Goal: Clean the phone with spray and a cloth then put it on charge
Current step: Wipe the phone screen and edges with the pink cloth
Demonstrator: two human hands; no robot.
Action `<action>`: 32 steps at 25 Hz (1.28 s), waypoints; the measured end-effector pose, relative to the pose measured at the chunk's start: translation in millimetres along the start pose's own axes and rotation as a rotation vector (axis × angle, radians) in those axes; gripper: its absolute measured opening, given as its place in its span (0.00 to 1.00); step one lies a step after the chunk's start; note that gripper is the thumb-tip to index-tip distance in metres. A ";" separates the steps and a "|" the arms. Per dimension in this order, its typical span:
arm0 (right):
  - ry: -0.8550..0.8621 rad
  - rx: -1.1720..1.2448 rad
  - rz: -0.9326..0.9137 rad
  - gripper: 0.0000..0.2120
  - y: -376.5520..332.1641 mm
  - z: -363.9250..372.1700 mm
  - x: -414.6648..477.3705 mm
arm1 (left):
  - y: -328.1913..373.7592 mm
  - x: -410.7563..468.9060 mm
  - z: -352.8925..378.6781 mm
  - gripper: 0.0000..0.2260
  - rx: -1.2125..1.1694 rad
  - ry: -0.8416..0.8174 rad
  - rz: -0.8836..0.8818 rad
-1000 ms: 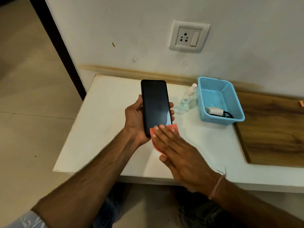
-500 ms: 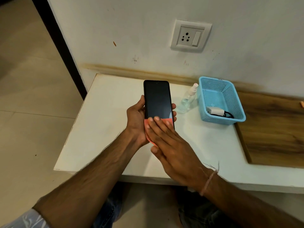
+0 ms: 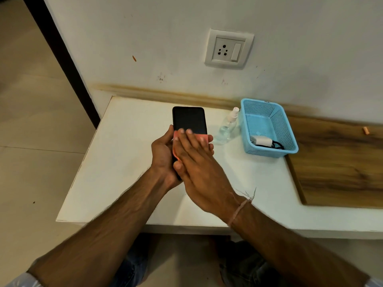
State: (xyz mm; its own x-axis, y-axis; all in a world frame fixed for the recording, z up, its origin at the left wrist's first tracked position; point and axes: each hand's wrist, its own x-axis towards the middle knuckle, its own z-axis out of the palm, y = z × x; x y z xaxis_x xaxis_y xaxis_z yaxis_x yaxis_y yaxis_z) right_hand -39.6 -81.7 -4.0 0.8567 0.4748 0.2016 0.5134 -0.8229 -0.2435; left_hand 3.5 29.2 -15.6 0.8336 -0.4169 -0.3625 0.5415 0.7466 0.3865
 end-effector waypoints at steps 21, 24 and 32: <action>-0.076 -0.128 -0.241 0.26 49.4 -16.1 -29.0 | 9.7 -1.4 0.5 0.32 0.036 0.020 0.035; -0.004 -0.058 -0.040 0.26 45.7 -21.4 0.1 | 4.1 -3.4 6.3 0.28 0.068 0.055 0.033; -0.095 -0.071 -0.281 0.26 19.6 -4.6 -30.3 | 9.1 -3.7 5.1 0.34 -0.005 0.013 -0.001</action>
State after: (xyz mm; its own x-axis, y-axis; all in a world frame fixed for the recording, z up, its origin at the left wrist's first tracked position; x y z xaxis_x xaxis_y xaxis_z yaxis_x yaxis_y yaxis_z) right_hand -55.7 -113.7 -10.5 0.6841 0.7113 0.1614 0.7291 -0.6734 -0.1226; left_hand 5.9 34.9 -6.4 0.8316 -0.4107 -0.3737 0.5415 0.7489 0.3820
